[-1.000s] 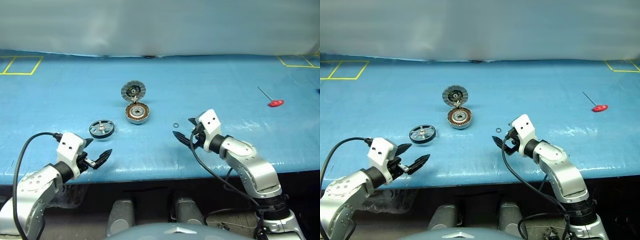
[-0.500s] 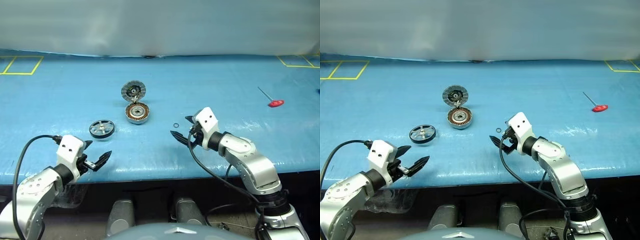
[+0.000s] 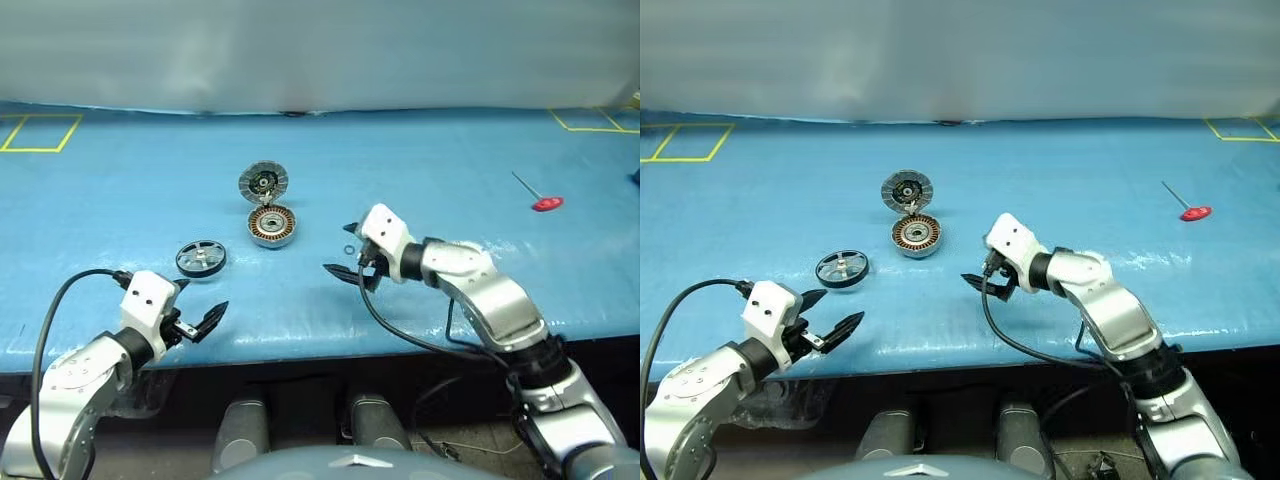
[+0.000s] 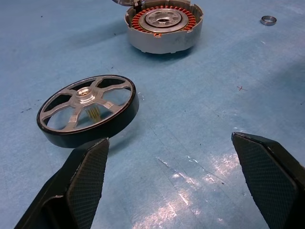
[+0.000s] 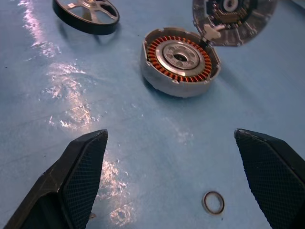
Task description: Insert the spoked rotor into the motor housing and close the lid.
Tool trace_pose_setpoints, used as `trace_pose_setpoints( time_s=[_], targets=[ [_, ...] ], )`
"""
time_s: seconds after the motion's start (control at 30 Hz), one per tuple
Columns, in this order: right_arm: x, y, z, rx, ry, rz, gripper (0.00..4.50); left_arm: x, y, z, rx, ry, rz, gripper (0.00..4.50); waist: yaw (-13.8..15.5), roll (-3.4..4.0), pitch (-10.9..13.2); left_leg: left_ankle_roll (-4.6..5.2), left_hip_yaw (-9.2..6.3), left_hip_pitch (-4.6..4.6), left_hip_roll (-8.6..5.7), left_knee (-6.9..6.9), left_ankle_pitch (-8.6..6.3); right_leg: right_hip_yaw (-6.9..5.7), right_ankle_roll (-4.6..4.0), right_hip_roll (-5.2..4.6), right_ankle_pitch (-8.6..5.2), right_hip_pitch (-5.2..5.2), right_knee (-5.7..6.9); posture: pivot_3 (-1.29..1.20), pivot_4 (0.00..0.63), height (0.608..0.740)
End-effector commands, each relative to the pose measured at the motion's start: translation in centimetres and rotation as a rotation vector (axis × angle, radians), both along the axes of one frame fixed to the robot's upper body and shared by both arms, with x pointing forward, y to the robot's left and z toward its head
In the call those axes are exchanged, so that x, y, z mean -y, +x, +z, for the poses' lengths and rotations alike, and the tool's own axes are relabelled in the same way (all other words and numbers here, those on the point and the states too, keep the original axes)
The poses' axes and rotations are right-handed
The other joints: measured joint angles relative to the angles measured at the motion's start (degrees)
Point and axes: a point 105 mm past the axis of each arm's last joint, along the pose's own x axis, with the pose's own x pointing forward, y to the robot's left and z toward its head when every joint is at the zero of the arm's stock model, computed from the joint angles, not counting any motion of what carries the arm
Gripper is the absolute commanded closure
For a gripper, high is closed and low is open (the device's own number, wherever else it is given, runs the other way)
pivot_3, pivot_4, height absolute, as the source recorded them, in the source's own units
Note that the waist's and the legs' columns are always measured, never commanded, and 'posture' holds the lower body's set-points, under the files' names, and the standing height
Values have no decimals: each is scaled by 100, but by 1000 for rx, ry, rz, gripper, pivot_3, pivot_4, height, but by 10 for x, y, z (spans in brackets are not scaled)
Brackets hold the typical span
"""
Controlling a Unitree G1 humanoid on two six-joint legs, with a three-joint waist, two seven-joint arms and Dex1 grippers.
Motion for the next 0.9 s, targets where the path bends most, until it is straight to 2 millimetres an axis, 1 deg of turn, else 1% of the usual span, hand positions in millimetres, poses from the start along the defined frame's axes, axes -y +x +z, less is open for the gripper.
trace_pose_setpoints(
  time_s=[0.03, 0.13, 0.2, 0.3, 0.47, 0.53, 0.67, 0.9],
  targets=[
    [-13, 3, -4, 59, -194, 163, 0, 7, -4, 8, 34, 21, -41, 26, 1, -1, 0, 0, -1, 2, 0, -1, 0, -2, -2, 0, -1, -5, -3, 0, 150, 740],
    [-28, 12, -3, 82, -308, 268, 0, 8, -8, 6, 29, 23, -44, 26, 3, -1, 1, 0, 3, -6, -4, -8, -1, 4, -6, -1, 1, -1, -5, 0, 150, 740],
    [-35, 20, -4, 112, -397, 317, 0, 9, -10, 5, 31, 32, -50, 26, 0, 0, 2, 1, 6, -8, -5, -9, -1, 7, -28, -1, 14, -3, -3, 0, 150, 740],
    [-52, 29, -3, 125, -452, 382, 0, 10, -12, 6, 43, 33, -51, 26, -8, 1, 3, 1, 7, -5, -4, -10, -1, 6, -29, 0, 14, -2, -2, 0, 150, 740],
    [-70, 34, 1, 125, -524, 484, 0, 12, -16, 8, 69, 35, -55, 26, -4, 4, 5, 1, 9, -6, -3, -9, -1, 6, -29, -1, 15, -2, -2, 0, 150, 740],
    [-75, 38, 2, 125, -539, 502, 0, 11, -16, 8, 82, 49, -50, 26, -8, 5, 6, 1, 9, -5, -3, -9, -1, 6, -30, -1, 16, -2, -2, 0, 150, 740],
    [-91, 46, 3, 120, -533, 503, 0, 16, -20, 6, 113, 70, -57, 26, -33, 8, 7, 0, 9, -2, -1, -10, -1, 5, -32, 0, 16, -2, 0, 0, 150, 740],
    [-110, 57, 4, 146, -552, 493, 0, 24, -25, 1, 113, 56, -67, 26, -52, 17, 13, -1, 12, -5, -1, -13, -1, 6, -34, 0, 17, -6, 1, 0, 150, 740]
  ],
)
